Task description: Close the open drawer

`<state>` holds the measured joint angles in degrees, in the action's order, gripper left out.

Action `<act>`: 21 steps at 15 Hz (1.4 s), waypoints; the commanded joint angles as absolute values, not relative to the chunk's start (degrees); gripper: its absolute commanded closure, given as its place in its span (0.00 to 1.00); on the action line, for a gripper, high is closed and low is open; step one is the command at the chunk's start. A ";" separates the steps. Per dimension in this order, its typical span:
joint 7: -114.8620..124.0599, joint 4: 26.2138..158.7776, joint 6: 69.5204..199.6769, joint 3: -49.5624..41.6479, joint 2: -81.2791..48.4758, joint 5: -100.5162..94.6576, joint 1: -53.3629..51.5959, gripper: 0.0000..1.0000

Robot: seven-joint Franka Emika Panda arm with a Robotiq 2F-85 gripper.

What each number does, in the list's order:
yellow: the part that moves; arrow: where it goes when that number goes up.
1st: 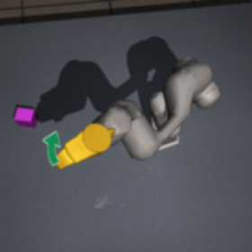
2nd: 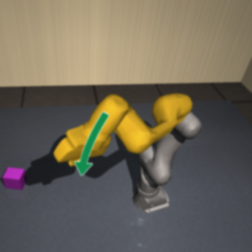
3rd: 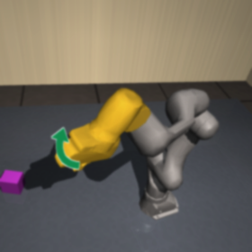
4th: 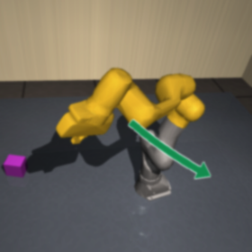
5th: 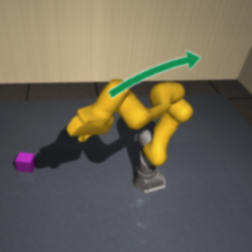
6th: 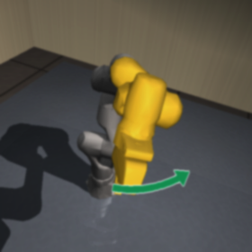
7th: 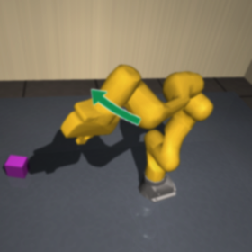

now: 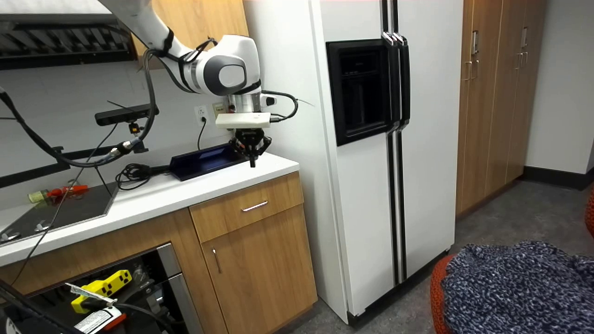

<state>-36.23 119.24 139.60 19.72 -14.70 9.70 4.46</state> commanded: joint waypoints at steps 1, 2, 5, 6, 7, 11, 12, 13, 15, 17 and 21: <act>-38.38 123.78 138.59 17.06 -8.59 10.72 2.37 1.00; -38.60 124.15 138.30 16.64 -7.95 10.83 2.00 1.00; -39.33 125.36 138.28 15.31 -6.44 10.83 0.90 0.74; -39.88 125.57 138.01 14.91 -6.12 10.62 0.58 0.73; -40.24 125.76 137.89 14.56 -5.86 10.53 0.28 0.66; -41.55 126.60 138.45 13.36 -5.14 10.03 -0.71 0.37; -41.81 126.69 138.72 13.17 -5.08 10.09 -0.87 0.30; -42.04 126.76 139.13 13.01 -5.05 10.15 -1.03 0.21; -42.73 127.03 140.41 12.81 -5.06 10.81 -1.25 0.06; -43.17 127.13 141.28 12.80 -5.12 11.40 -1.32 0.00; -43.48 127.33 142.86 12.82 -5.18 11.68 -1.41 0.00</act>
<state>-41.35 125.19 140.87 14.07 -7.31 9.87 -0.01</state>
